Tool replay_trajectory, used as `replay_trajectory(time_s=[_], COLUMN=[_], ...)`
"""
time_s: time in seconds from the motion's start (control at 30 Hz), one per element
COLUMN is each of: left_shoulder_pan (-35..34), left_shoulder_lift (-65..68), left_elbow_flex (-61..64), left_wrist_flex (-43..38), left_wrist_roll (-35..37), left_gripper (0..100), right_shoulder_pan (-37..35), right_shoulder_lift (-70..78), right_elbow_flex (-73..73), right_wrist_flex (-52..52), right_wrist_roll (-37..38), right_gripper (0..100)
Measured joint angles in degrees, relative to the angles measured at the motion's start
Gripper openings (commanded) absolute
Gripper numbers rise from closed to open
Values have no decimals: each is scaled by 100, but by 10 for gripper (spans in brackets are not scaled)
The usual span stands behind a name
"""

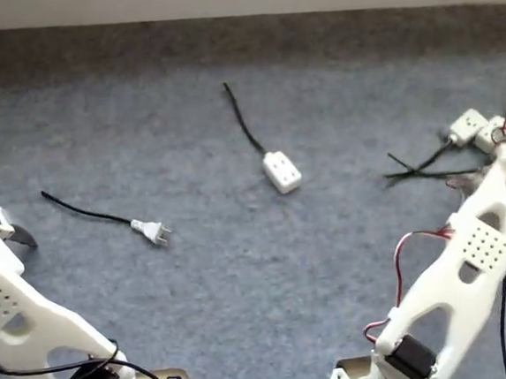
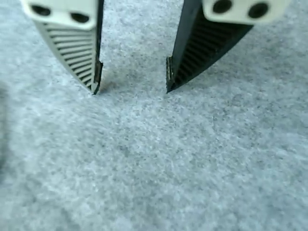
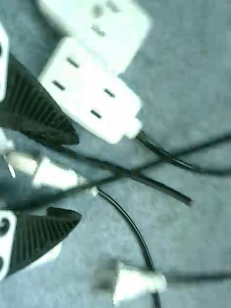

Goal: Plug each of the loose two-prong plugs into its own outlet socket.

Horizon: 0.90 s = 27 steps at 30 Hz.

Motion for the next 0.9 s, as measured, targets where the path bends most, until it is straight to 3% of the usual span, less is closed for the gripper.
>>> replay_trajectory(time_s=[0.2, 0.4, 0.53, 0.7, 0.9], left_shoulder_pan=[0, 0, 0, 88, 290], left_shoulder_lift=[0, 0, 0, 0, 0], left_elbow_flex=[0, 0, 0, 0, 0], left_wrist_flex=[18, 18, 18, 18, 18], left_wrist_roll=[0, 0, 0, 0, 0], left_gripper=[217, 217, 217, 217, 217], right_shoulder_pan=[-352, -369, -70, 290, 299], right_shoulder_lift=[-360, -712, -782, -299, 914], right_elbow_flex=[-9, -501, -1240, -1125, -97], right_wrist_flex=[1609, 1565, 396, -1908, -4202], right_wrist_roll=[-18, -378, -826, -897, 202], right_gripper=[222, 221, 221, 223, 223])
